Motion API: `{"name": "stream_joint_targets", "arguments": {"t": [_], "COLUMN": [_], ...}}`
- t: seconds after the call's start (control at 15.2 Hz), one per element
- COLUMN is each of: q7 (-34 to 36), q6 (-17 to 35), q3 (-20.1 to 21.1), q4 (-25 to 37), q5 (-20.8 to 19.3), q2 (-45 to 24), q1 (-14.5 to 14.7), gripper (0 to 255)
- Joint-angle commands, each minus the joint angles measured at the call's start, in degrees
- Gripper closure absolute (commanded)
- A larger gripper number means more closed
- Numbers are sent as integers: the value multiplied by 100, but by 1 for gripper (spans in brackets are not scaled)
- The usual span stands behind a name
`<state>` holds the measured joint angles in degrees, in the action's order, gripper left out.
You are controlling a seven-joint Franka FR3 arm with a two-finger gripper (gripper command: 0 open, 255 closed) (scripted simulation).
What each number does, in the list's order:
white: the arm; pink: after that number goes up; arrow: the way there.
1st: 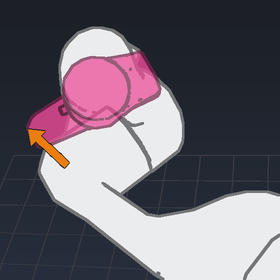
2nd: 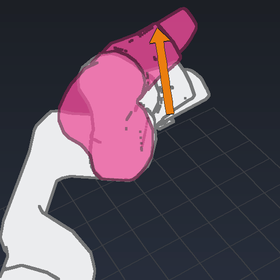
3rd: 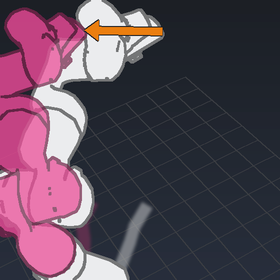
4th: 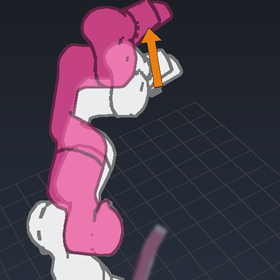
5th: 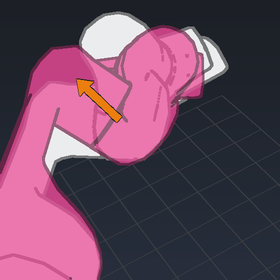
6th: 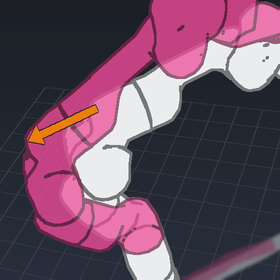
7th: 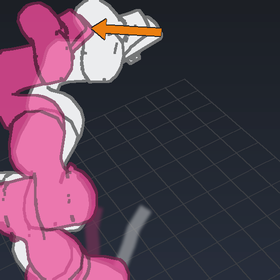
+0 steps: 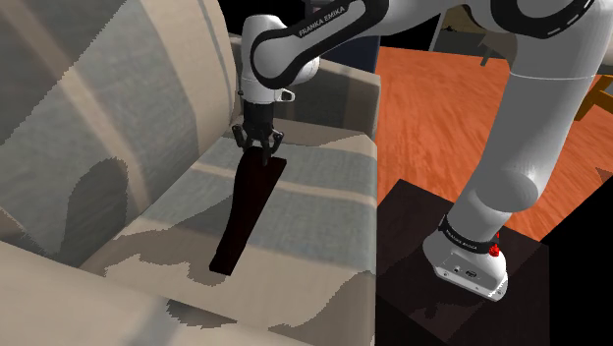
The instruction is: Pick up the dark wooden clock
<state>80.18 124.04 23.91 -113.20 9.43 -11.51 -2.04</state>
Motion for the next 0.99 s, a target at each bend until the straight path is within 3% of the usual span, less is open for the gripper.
{"name": "stream_joint_targets", "arguments": {"t": [0.0,0.92], "q7": [-2,76], "q6": [6,-844], "q3": [0,16], "q4": [-1,513], "q5": [-3,79], "q2": [-10,354], "q1": [1,-45], "gripper": [255,255]}}
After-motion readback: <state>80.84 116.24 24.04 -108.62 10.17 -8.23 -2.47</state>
